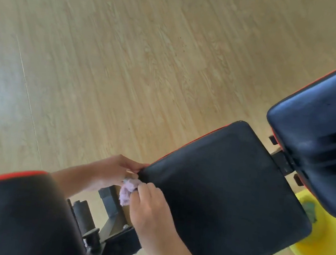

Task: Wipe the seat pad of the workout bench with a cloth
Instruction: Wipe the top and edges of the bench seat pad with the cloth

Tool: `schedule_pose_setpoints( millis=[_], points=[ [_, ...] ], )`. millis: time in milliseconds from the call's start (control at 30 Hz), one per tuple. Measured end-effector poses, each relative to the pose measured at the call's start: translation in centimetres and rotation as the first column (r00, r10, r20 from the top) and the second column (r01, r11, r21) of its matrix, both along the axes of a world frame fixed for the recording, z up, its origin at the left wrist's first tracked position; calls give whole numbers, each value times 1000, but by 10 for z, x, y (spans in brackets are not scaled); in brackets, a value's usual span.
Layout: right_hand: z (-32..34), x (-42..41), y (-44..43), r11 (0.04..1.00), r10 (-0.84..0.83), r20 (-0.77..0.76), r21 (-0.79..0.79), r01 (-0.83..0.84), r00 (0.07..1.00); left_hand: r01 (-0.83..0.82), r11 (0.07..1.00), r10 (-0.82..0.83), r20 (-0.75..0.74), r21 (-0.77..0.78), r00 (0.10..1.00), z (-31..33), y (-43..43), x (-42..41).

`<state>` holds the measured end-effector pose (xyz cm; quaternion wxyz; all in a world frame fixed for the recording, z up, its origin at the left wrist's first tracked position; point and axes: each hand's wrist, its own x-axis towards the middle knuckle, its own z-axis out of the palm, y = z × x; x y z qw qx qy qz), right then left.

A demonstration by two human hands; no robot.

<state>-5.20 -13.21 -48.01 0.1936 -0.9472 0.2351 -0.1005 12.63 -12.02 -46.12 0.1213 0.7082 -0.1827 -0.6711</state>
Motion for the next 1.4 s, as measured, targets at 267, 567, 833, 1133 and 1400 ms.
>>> schedule_pose_setpoints(
  millis=[267, 567, 833, 1133, 1400],
  points=[
    [-6, -14, -159, 823, -560, -10, -116, 555, 828, -125, 992, 119, -146, -30, 982, 0, -1, -4],
    [4, -25, -100, 974, 132, 32, -191, -124, 991, -142, 988, 131, -178, -55, 975, 10, 7, -12],
    [14, -106, -164, 669, -743, -39, -7, 744, 668, 11, 992, 14, 190, -129, 982, 10, -3, -26],
    [18, -107, -154, 607, -784, -95, 94, 789, 614, 39, 999, -32, 204, -29, 978, 17, 0, -22],
    [14, -21, -94, 982, -187, -56, -3, 187, 981, 92, 996, -82, 305, -20, 949, 17, -3, -29]
  ],
)
